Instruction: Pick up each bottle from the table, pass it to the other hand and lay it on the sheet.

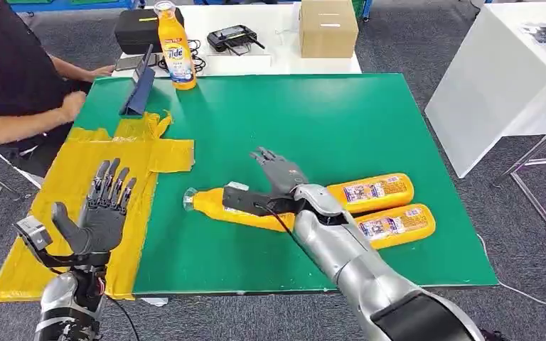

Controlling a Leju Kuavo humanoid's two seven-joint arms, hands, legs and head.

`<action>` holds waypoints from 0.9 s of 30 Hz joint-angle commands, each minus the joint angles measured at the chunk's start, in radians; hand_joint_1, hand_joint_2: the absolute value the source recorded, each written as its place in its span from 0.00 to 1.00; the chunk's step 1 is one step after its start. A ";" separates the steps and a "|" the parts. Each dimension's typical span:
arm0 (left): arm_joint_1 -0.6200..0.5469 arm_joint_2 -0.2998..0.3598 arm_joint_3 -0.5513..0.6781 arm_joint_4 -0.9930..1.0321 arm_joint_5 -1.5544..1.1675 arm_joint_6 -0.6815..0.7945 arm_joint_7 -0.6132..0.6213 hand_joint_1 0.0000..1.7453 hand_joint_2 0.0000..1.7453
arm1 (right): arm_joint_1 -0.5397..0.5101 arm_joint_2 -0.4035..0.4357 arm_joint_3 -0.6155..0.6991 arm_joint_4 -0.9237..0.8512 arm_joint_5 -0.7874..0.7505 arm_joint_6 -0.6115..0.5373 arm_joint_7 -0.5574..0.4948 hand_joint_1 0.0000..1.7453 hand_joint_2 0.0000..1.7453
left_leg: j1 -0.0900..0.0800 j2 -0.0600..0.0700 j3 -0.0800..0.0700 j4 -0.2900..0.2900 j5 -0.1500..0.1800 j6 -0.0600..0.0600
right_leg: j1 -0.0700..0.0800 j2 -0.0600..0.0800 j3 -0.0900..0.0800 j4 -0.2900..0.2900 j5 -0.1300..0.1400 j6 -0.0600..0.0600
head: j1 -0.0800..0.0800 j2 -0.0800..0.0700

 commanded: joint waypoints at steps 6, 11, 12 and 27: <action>-0.023 -0.001 0.042 0.054 -0.024 0.018 0.002 0.00 0.00 | -0.031 -0.005 0.091 0.116 -0.053 0.041 0.065 0.00 1.00 | 0.000 -0.002 0.002 -0.001 0.000 0.001 | 0.000 0.001 0.002 -0.001 0.000 0.000 | 0.000 0.000; -0.025 -0.005 0.052 0.047 -0.026 0.021 0.006 0.00 0.00 | -0.031 -0.015 0.107 0.169 -0.006 0.044 0.136 0.00 1.00 | 0.000 -0.003 0.003 -0.002 0.000 0.001 | 0.000 0.000 0.003 -0.002 -0.001 0.000 | 0.000 0.000; -0.024 -0.009 0.053 0.040 -0.025 0.019 0.009 0.00 0.00 | -0.030 -0.020 0.110 0.177 0.008 0.051 0.165 0.00 1.00 | 0.000 -0.003 0.002 -0.001 0.000 0.001 | 0.000 0.000 0.002 -0.001 0.000 0.000 | 0.000 0.000; -0.106 -0.013 0.013 0.118 -0.043 0.020 0.027 0.00 0.00 | 0.048 -0.089 0.097 0.254 0.090 0.249 0.405 0.00 1.00 | 0.000 -0.009 0.005 -0.004 0.001 0.001 | 0.000 -0.005 0.006 -0.004 -0.001 0.000 | 0.000 0.000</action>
